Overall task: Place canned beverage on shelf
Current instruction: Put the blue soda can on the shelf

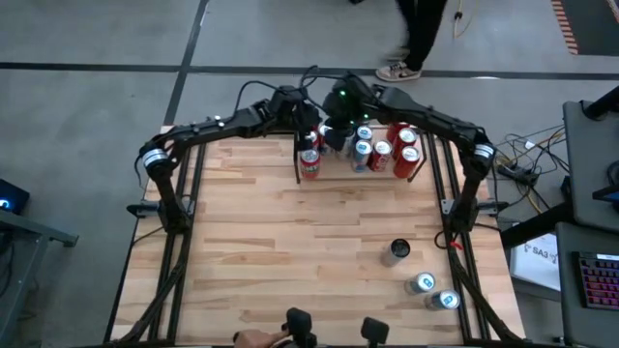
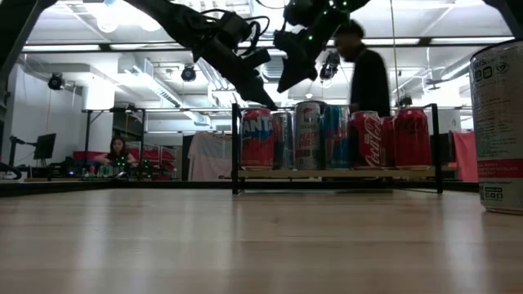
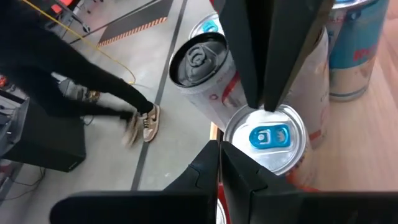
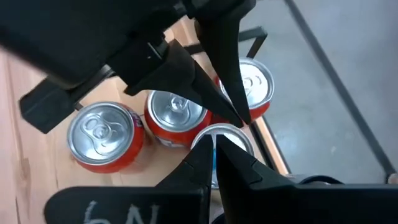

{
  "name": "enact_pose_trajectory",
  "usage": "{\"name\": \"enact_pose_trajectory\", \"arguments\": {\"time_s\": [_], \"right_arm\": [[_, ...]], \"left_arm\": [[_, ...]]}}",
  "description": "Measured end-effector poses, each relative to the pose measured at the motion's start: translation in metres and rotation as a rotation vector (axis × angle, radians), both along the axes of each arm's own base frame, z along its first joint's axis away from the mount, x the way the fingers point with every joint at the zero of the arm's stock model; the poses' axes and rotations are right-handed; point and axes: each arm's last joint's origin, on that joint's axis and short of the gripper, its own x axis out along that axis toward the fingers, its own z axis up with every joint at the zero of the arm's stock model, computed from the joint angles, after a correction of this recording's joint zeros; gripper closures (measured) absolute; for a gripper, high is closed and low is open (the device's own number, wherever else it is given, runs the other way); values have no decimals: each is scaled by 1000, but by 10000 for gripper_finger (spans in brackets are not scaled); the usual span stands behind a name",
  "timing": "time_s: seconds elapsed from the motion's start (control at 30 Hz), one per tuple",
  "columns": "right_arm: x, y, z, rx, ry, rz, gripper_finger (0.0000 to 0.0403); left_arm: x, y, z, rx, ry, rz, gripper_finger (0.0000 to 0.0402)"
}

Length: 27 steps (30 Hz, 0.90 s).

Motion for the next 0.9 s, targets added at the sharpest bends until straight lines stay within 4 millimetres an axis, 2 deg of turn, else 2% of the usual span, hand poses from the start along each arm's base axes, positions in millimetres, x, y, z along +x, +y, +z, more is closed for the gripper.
{"name": "enact_pose_trajectory", "arguments": {"time_s": [0.37, 0.9], "right_arm": [[5, -9, -23, 69, 81, -37, 394], [5, -11, -25, 70, 88, -40, 394]], "left_arm": [[2, 1, -7, -15, 13, 4, 402], [3, -1, -8, -68, -7, 28, 402]]}}
